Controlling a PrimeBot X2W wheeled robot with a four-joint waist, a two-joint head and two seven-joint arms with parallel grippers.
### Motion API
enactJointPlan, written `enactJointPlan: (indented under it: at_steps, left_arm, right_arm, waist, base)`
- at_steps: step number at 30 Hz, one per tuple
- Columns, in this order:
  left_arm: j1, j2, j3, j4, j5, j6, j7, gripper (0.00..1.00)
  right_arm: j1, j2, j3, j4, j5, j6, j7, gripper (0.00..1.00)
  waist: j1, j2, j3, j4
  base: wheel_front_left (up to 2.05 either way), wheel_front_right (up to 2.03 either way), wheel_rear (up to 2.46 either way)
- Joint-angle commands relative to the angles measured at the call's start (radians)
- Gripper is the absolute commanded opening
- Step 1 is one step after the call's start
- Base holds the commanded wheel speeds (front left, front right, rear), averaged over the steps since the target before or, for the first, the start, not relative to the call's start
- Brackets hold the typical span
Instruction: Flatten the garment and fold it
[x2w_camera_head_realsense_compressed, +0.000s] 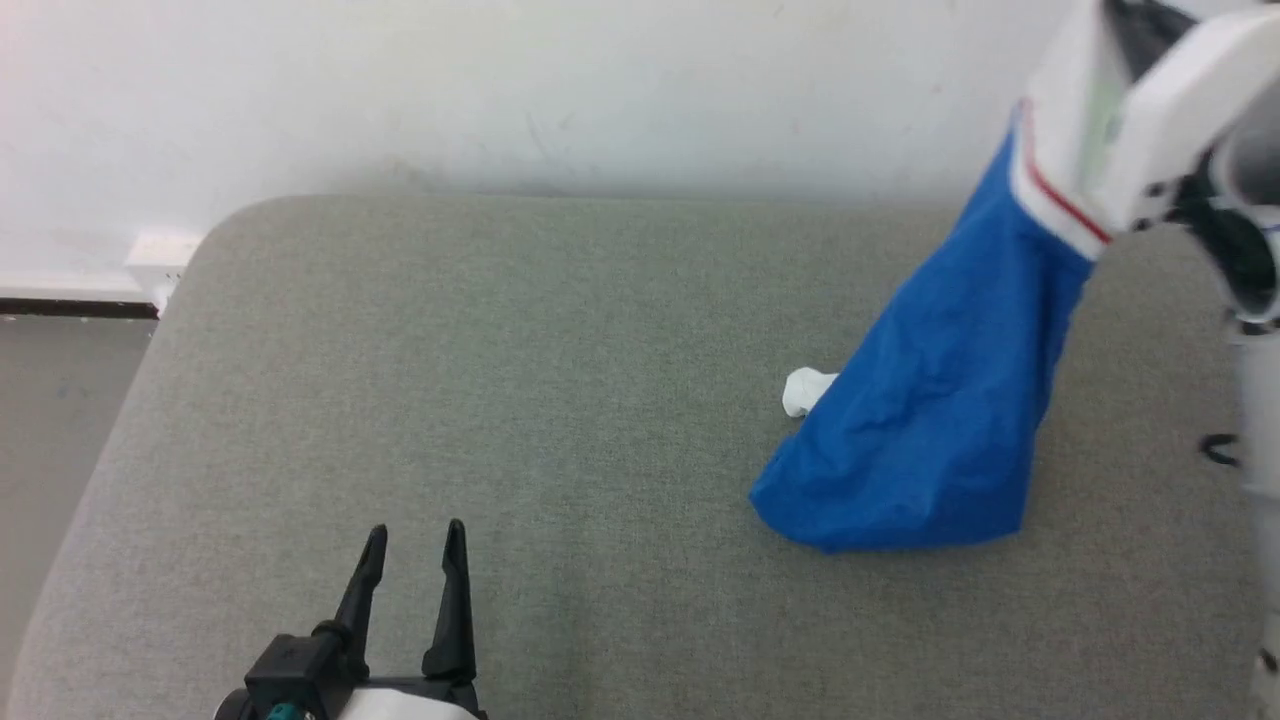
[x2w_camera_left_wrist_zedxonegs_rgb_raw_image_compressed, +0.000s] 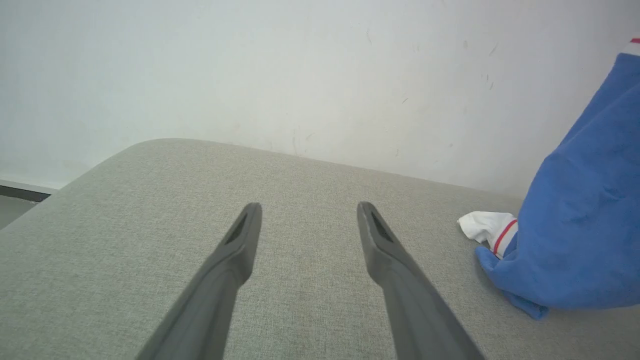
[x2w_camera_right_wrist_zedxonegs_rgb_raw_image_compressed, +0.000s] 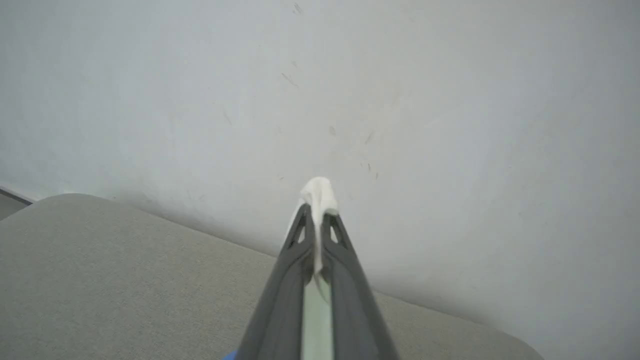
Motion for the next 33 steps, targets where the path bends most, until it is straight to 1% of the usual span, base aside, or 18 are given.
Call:
enactJointPlan:
  at_steps: [1,3,4,10,16,19,22,23,24,27,30,33]
  left_arm:
    - [0.016,0.001,0.002,0.002,0.005,-0.005,-0.005,1.00]
    - [0.024,0.003,0.004,0.004,0.006,-0.006,-0.005,1.00]
    - [0.024,0.003,0.004,0.004,0.006,-0.006,-0.005,1.00]
    - [0.042,0.005,0.003,0.007,0.005,-0.007,-0.005,1.00]
    - [0.027,0.002,-0.010,0.017,0.002,-0.013,-0.005,1.00]
    - [0.012,0.000,-0.023,0.029,0.001,-0.019,-0.005,1.00]
    - [-0.007,-0.002,-0.031,0.043,-0.001,-0.024,-0.005,1.00]
    - [-0.012,-0.003,-0.033,0.047,-0.001,-0.025,-0.005,1.00]
    - [-0.018,-0.003,-0.036,0.051,-0.001,-0.027,-0.005,1.00]
    - [-0.034,-0.005,-0.038,0.060,-0.001,-0.030,-0.005,1.00]
    - [-0.039,-0.006,-0.030,0.063,-0.003,-0.028,-0.005,1.00]
    - [-0.036,-0.007,-0.023,0.066,-0.003,-0.026,-0.005,1.00]
  right_arm:
    - [-0.022,0.029,0.067,0.002,0.028,-0.001,0.004,0.00]
    - [-0.030,0.059,0.146,0.011,0.063,-0.001,0.007,0.00]
    - [-0.030,0.059,0.146,0.011,0.063,-0.001,0.007,0.00]
    - [0.001,0.150,0.358,0.052,0.163,-0.001,-0.018,0.00]
    - [0.067,0.211,0.539,0.184,0.229,-0.001,-0.094,0.00]
    - [0.104,0.222,0.609,0.269,0.263,-0.001,-0.147,0.00]
    - [0.136,0.223,0.680,0.323,0.345,-0.001,-0.201,0.00]
    - [0.142,0.223,0.696,0.346,0.363,-0.001,-0.215,0.20]
    - [0.145,0.223,0.714,0.370,0.379,-0.001,-0.223,1.00]
    - [0.131,0.223,0.755,0.423,0.409,-0.001,-0.244,1.00]
    - [0.095,0.223,0.781,0.425,0.454,-0.001,-0.267,1.00]
    - [0.043,0.223,0.772,0.409,0.491,-0.001,-0.298,1.00]
  waist:
    - [0.0001,-0.0001,-0.032,0.023]
    - [0.0001,-0.0001,-0.041,0.032]
    - [0.0001,-0.0001,-0.041,0.032]
    - [0.0001,-0.0001,-0.046,0.054]
    - [0.0001,-0.0001,-0.024,0.081]
    - [0.0001,-0.0001,-0.006,0.100]
    - [0.0001,-0.0001,0.011,0.122]
    - [0.0001,-0.0001,0.017,0.128]
    - [0.0001,-0.0001,0.023,0.134]
    - [0.0001,-0.0001,0.035,0.143]
    - [0.0001,-0.0001,0.040,0.136]
    - [0.0001,-0.0001,0.035,0.122]
  base:
    - [0.00,0.00,0.00]
    - [0.00,0.00,0.00]
    - [0.00,0.00,0.00]
    - [0.00,0.00,0.00]
    - [0.00,0.00,0.00]
    - [0.00,0.00,0.00]
    - [0.00,0.00,0.00]
    - [0.00,0.00,0.00]
    - [0.00,0.00,0.00]
    - [0.00,0.00,0.00]
    - [0.00,0.00,0.00]
    - [0.00,0.00,0.00]
